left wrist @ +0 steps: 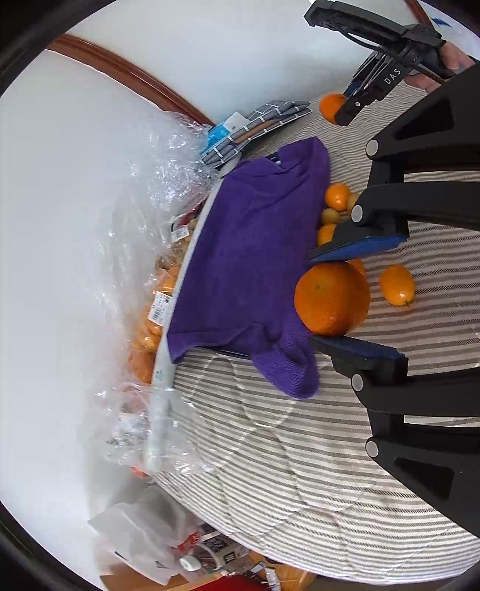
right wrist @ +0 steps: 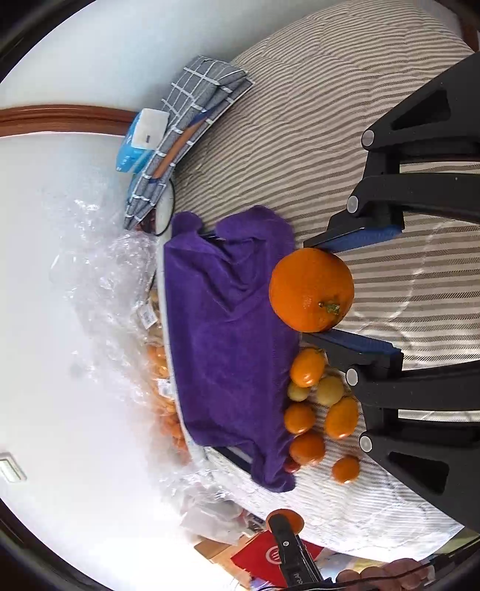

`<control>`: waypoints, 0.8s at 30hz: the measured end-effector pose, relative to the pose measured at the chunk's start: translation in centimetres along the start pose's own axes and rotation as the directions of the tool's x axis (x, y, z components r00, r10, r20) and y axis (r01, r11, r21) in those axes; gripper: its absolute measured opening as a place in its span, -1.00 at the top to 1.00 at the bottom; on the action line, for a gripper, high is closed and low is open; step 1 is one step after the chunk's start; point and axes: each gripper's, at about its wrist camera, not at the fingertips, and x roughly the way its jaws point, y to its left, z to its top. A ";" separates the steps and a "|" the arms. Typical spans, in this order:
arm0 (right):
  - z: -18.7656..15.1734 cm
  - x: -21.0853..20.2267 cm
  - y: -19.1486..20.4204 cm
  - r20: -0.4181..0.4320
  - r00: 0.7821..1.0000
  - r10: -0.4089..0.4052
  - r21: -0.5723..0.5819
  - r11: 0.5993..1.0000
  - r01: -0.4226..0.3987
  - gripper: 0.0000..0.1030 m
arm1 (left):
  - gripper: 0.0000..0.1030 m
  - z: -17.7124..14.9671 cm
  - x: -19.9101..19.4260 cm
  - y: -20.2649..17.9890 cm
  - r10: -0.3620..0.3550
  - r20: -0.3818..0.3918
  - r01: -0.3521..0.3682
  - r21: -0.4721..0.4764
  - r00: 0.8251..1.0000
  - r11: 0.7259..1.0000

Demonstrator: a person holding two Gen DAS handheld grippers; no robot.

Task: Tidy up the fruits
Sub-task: 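Lift the held oranges with both tools and carry them over the purple towel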

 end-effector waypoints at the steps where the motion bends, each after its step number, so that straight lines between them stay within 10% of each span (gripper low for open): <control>1: 0.5 -0.1 0.1 0.006 1.000 0.004 0.003 1.000 -0.004 0.21 | 0.28 0.5 -0.1 -0.2 0.002 0.006 -0.002 0.001 1.000 1.000; 24: 10.6 6.5 1.4 0.100 0.995 0.006 -0.019 1.000 -0.004 0.21 | 0.28 10.7 8.2 -2.7 -0.012 0.028 0.011 0.035 1.000 0.999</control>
